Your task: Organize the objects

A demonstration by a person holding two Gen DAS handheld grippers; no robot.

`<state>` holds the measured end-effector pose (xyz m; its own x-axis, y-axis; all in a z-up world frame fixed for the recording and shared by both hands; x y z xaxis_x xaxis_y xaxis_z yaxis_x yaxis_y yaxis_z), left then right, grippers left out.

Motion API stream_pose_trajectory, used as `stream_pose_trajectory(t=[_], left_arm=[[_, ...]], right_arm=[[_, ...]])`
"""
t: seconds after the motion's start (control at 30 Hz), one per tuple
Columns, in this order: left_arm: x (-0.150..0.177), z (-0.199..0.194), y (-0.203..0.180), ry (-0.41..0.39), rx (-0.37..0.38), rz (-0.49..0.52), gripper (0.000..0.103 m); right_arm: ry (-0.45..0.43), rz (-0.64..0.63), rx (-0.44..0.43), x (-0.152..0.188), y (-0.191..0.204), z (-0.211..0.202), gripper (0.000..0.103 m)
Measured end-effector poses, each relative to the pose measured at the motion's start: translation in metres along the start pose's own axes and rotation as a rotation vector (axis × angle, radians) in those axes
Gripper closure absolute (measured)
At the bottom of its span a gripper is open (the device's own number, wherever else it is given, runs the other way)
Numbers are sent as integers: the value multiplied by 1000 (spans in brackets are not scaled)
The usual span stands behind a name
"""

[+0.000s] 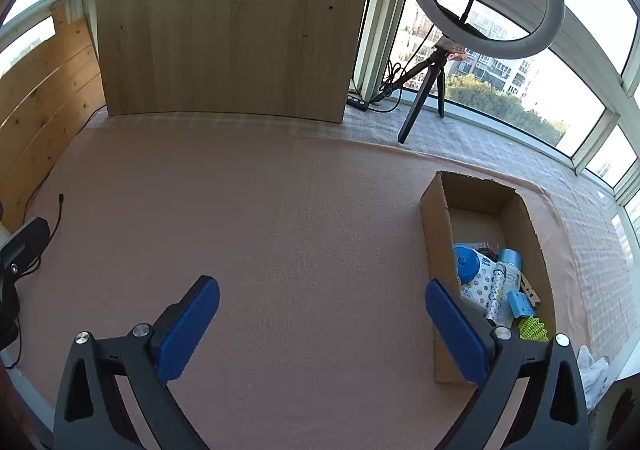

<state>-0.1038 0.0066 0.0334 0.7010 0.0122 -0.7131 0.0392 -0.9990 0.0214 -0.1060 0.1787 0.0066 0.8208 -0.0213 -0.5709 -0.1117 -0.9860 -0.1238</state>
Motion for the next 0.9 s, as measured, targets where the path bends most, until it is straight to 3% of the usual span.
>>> stream_pose_trajectory(t=[0.57,0.9], left_arm=[[4,-3,2,15,-1,3,0],[11,-24,1,23,2,15,0]], right_arm=[[7,8,-6,4,-2,-6,2],[-10,14,-19,11,-7,-23,2]])
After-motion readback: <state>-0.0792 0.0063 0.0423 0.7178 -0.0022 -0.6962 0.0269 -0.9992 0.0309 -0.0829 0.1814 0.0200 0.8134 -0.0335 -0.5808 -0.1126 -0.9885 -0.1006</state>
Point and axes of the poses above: each gripper's, at about its wrist camera, not at the fingertips, and z roughly the way its jaws point, y to its left, x to its underside, the point moved 8 cm from there along z, roughly the way its jaws point, and after that the axes turned 1 degree about z, right-handed, at the moved point
